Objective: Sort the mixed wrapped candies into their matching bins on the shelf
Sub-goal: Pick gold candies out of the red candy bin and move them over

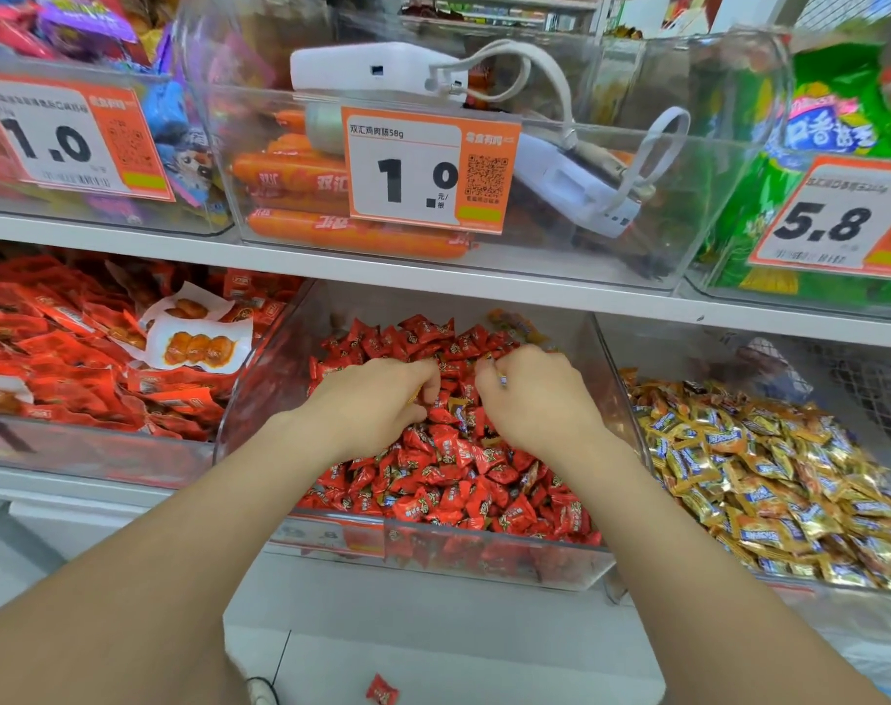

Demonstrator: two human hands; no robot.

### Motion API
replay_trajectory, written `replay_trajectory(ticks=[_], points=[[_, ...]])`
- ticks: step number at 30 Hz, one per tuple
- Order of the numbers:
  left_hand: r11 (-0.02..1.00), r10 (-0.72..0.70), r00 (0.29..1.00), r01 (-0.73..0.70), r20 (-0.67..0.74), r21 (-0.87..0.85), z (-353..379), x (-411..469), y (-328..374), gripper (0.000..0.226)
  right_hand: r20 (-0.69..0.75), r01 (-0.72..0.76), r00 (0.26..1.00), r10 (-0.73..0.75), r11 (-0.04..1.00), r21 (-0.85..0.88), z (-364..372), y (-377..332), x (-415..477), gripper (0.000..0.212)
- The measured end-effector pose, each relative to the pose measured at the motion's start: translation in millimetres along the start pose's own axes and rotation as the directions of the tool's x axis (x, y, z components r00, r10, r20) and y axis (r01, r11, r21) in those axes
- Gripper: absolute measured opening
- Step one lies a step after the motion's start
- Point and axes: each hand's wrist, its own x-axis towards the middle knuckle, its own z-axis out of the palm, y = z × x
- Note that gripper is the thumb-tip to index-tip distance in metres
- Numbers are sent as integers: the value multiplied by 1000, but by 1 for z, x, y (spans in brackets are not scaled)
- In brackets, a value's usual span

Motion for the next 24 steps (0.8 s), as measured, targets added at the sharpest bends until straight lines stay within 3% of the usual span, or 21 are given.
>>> replay_trajectory(ticks=[4, 9, 13, 19, 24], points=[[996, 1, 1000, -3, 25, 92, 6, -1, -3, 24, -36, -16, 999, 16, 1000, 13, -1, 4, 6, 50], [991, 5, 1000, -2, -18, 131, 9, 0, -4, 33, 6, -93, 996, 94, 987, -131, -4, 7, 9, 11], [980, 35, 996, -18, -79, 200, 7, 3, 2, 19, -3, -81, 997, 81, 983, -164, 3, 6, 12, 30], [998, -18, 985, 6, -172, -70, 2, 8, -1, 24, -42, -51, 998, 46, 990, -130, 20, 5, 29, 36], [956, -169, 950, 94, -261, -278, -9, 10, 0, 17, -17, -43, 999, 41, 993, -106, 24, 5, 40, 24]])
